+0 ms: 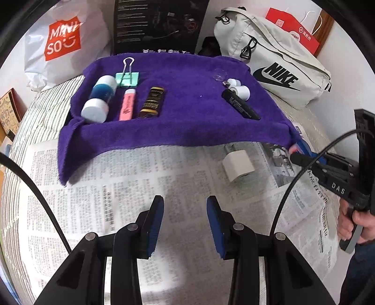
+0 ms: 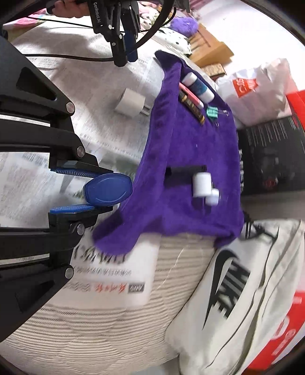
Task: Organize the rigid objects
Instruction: 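Grasp the white charger plug with the left tool while the right tool holds the jar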
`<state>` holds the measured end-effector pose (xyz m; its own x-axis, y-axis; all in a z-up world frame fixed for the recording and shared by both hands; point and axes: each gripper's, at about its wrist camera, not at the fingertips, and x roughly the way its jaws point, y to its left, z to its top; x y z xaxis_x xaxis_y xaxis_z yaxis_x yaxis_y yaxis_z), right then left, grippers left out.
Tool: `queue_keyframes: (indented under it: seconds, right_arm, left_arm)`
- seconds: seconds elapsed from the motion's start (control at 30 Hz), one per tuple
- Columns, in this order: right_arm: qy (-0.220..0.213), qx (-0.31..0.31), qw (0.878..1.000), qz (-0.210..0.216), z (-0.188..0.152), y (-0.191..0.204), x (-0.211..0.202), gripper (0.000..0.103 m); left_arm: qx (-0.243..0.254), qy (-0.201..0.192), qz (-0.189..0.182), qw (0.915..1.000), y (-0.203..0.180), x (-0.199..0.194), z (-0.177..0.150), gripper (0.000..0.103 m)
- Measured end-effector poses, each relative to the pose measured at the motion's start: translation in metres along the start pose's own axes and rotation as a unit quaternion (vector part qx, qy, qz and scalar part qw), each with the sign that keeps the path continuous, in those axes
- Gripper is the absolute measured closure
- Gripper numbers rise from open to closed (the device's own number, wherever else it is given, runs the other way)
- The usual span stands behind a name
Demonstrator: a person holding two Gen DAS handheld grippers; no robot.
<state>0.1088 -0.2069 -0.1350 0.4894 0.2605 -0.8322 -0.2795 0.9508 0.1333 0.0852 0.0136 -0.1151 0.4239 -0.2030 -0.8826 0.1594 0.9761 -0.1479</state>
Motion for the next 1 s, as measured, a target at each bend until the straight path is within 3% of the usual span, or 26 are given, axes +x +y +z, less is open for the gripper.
queue_keyframes:
  seconds: [0.47,0.63,0.77,1.0]
  right_arm:
    - [0.001,0.026,1.0,-0.003,-0.027,-0.013,-0.02,0.082]
    - [0.007,0.027,1.0,-0.003,-0.03,-0.014,-0.018,0.082]
    - [0.013,0.026,1.0,-0.001,-0.03,-0.013,-0.015,0.082]
    - [0.013,0.024,1.0,0.006,-0.03,-0.01,-0.013,0.082]
  left_arm:
    - [0.026,0.003,-0.034,0.9991,-0.05,0.017,0.024,0.067]
    - [0.027,0.017,-0.029,0.9991,-0.061,0.035,0.034,0.065]
    - [0.037,0.022,-0.002,0.9991,-0.066,0.049,0.037,0.065]
    - [0.05,0.015,0.013,0.9985,-0.054,0.041,0.031,0.064]
